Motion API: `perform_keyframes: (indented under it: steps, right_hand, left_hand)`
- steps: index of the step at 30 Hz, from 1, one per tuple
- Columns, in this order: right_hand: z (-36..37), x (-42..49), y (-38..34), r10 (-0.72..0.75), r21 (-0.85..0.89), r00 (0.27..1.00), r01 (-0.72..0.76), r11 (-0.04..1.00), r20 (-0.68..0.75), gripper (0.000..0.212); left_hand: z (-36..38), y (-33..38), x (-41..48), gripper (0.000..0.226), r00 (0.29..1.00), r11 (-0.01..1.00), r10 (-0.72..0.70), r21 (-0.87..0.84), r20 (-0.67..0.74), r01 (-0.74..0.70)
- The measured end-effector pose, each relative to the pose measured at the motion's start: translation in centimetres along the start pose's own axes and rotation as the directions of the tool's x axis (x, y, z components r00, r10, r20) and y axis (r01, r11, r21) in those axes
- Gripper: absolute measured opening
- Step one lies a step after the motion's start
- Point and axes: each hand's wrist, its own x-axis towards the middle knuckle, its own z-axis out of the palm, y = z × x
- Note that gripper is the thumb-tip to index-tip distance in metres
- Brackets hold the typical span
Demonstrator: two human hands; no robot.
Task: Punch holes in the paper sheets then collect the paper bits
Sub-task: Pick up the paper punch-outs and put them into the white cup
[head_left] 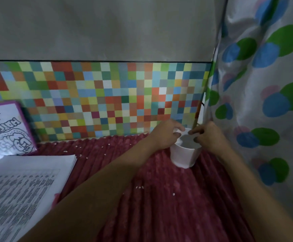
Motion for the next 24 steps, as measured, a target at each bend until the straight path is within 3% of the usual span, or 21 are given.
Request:
perform_keyframes:
  steps: [3,5,8,10,12,24]
  right_hand:
    - [-0.6,-1.9,-1.0,-0.097,0.023,0.98,0.102,0.994,-0.174,0.032]
    - [-0.7,-4.6,-2.0,-0.145,0.103,0.958,0.175,0.979,-0.246,0.026]
    - [0.9,-9.2,-2.9,-0.172,0.179,0.985,0.175,0.968,-0.033,0.013]
    - [2.9,-11.6,-2.5,-0.147,0.191,0.97,0.11,0.975,0.192,0.016]
    - [4.7,-13.0,-1.5,-0.117,0.15,0.951,0.076,0.986,0.287,0.017]
    - [7.1,-15.3,-0.5,-0.103,-0.009,0.993,0.103,0.995,0.057,0.011]
  left_hand:
    - [-2.5,0.3,-3.6,0.019,0.988,0.982,-0.073,-0.181,-0.134,0.048]
    - [-4.6,-0.6,-7.2,0.014,0.98,0.962,-0.164,-0.238,-0.113,0.134]
    - [-7.0,-3.1,-13.8,0.012,0.947,0.949,-0.304,-0.113,-0.102,0.293]
    - [-7.7,-4.6,-18.2,0.014,0.914,0.924,-0.38,-0.005,-0.143,0.383]
    - [-7.4,-5.6,-21.6,0.011,0.888,0.887,-0.442,0.088,-0.129,0.454]
    - [-3.8,-4.5,-24.5,0.022,0.868,0.795,-0.454,0.349,-0.201,0.496]
